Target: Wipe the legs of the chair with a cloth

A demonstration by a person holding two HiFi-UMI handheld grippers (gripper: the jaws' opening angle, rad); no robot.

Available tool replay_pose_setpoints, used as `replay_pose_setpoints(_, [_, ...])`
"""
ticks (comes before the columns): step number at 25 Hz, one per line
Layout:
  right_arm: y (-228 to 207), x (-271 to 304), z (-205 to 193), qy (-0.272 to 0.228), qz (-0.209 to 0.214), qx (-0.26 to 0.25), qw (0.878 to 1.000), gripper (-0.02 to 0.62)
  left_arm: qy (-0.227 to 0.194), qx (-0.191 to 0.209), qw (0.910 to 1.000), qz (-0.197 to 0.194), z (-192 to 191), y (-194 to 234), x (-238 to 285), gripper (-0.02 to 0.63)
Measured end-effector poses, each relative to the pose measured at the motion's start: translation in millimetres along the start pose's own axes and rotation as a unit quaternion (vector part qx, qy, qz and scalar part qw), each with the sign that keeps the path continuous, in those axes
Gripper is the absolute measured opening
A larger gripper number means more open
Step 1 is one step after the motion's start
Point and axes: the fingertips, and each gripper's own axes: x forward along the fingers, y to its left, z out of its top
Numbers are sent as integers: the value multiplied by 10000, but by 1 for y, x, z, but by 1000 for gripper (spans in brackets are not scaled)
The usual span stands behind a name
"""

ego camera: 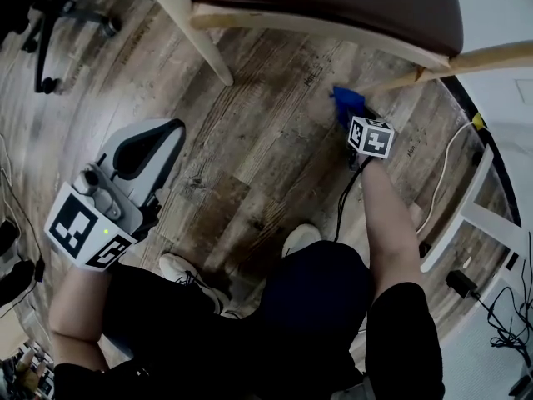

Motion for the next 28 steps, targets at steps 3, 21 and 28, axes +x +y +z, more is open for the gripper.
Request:
replay_pose_setpoints(3, [2, -6, 6, -25, -2, -22, 10000, 118, -35, 31, 10000, -8, 2, 0, 1, 5])
replay_pose_setpoints(21, [6, -146, 115, -1772, -172, -324, 9835, 120, -417, 44, 9985, -352, 23, -10, -7, 6])
replay_pose_setpoints(28, [7, -225, 178, -2758, -481, -521, 9586, 118, -501, 11, 9979, -401, 26, -12, -11, 5])
